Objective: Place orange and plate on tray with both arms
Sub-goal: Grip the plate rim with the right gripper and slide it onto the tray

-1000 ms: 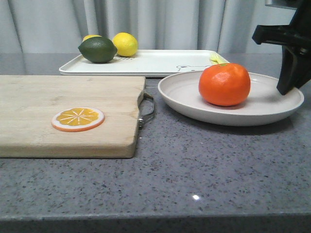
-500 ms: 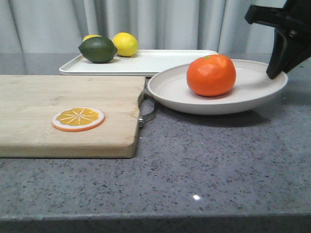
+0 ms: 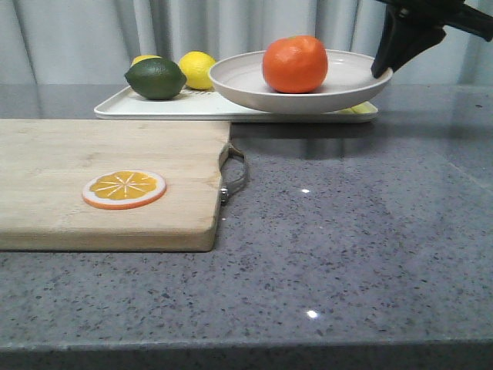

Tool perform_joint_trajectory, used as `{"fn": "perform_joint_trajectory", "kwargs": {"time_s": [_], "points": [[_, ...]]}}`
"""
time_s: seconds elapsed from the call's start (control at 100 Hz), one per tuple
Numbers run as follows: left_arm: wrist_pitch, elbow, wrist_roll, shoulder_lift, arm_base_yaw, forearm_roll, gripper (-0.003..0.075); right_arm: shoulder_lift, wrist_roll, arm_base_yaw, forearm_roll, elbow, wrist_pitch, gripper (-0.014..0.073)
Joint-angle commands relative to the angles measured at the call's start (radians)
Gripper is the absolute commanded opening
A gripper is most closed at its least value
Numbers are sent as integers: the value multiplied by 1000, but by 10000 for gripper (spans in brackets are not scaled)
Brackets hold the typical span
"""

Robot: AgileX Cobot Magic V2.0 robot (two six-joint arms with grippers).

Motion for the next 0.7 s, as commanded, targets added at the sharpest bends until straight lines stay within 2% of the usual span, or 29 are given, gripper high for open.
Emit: {"fn": "perform_joint_trajectory", "kwargs": {"time_s": [0.0,0.39,0.53,0.69], "points": [[-77,-29,0,6,5,-14,-19,10,-10,-3,39,-143,-9,-67],[-77,-29,0,6,5,-14,-19,361,52,-3,56,-667,112,-59],[-77,-29,0,6,5,-14,-18,442,80,-3,56,-778,122,-58],[-77,-29,0,6,5,-14,-19,493,81,-3,56,-819,121,-58]]}}
